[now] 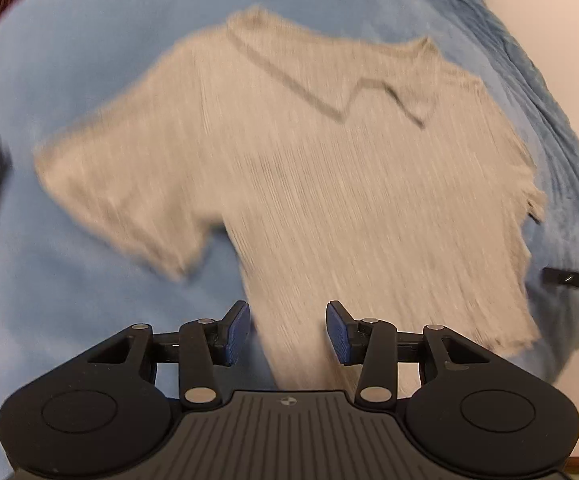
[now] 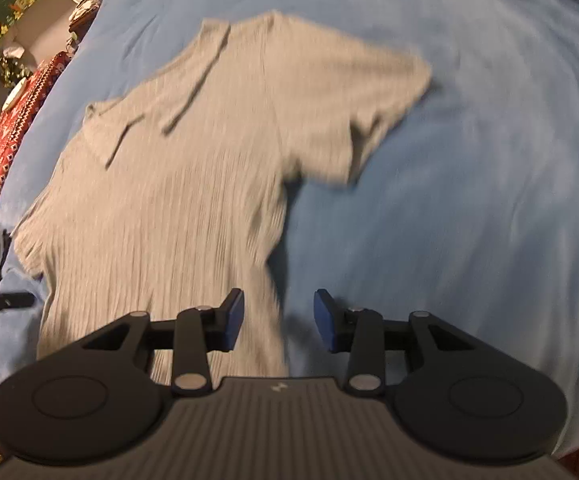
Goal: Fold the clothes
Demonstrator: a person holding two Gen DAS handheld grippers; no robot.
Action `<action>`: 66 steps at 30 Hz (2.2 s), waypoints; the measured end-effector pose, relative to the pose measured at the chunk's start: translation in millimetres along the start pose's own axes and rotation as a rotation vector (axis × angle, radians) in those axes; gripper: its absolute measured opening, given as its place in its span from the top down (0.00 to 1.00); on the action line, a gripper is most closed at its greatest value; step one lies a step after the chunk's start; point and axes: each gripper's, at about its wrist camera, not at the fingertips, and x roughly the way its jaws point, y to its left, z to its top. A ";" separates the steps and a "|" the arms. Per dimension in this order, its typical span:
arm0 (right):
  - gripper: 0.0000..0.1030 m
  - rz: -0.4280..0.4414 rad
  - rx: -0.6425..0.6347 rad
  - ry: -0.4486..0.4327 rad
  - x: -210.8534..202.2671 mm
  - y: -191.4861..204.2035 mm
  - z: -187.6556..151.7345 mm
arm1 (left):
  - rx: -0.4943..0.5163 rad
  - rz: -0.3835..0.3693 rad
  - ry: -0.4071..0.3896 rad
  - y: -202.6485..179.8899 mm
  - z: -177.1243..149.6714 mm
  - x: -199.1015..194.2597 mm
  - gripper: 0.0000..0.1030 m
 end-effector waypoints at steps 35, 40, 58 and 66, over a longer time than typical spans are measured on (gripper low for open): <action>0.96 0.035 0.304 0.038 12.3 -26.7 -51.8 | -0.164 0.156 -0.019 15.2 -54.3 -18.2 0.96; 0.97 -0.050 0.206 -0.065 -34.0 -11.9 -28.9 | -0.180 0.108 -0.020 15.2 -51.5 -34.2 0.96; 0.88 -0.105 0.072 0.077 -0.7 -14.4 -37.7 | -0.097 0.121 0.096 21.0 -51.9 -13.2 0.87; 0.69 -0.069 -0.399 0.013 -28.6 50.5 -33.2 | 0.406 0.239 -0.057 -38.6 -55.0 -48.5 0.81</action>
